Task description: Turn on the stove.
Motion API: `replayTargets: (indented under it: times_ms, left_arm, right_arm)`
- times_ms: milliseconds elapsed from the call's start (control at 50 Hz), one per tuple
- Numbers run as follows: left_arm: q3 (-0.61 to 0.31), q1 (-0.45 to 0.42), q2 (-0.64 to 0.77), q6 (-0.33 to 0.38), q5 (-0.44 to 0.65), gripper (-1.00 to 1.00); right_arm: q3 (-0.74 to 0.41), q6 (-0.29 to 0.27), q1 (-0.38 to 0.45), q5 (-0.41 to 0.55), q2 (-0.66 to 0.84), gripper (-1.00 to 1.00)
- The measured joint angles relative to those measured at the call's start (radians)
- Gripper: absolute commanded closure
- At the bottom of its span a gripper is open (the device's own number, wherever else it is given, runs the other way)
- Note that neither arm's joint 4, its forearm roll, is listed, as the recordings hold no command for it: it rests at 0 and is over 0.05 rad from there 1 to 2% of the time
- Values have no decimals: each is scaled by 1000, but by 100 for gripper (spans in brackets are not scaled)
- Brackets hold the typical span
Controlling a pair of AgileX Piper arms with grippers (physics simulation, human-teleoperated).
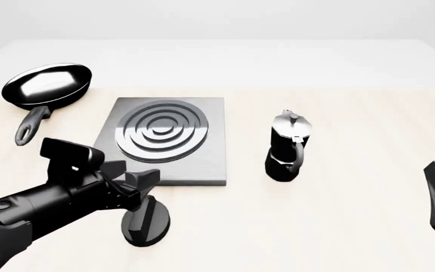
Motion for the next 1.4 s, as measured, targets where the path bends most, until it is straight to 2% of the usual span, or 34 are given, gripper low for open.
replayTargets:
  times_ms: [400, 800, 1400]
  left_arm:
    - [1, 3, 152, -82, -80, -100]
    - [-2, 50, 232, -104, -91, -100]
    - [7, 17, 373, -186, -160, -100]
  right_arm:
    - [1, 13, 4, -1, 0, -100]
    - [1, 21, 9, 4, 1, -100]
    - [2, 28, 13, 5, 2, -100]
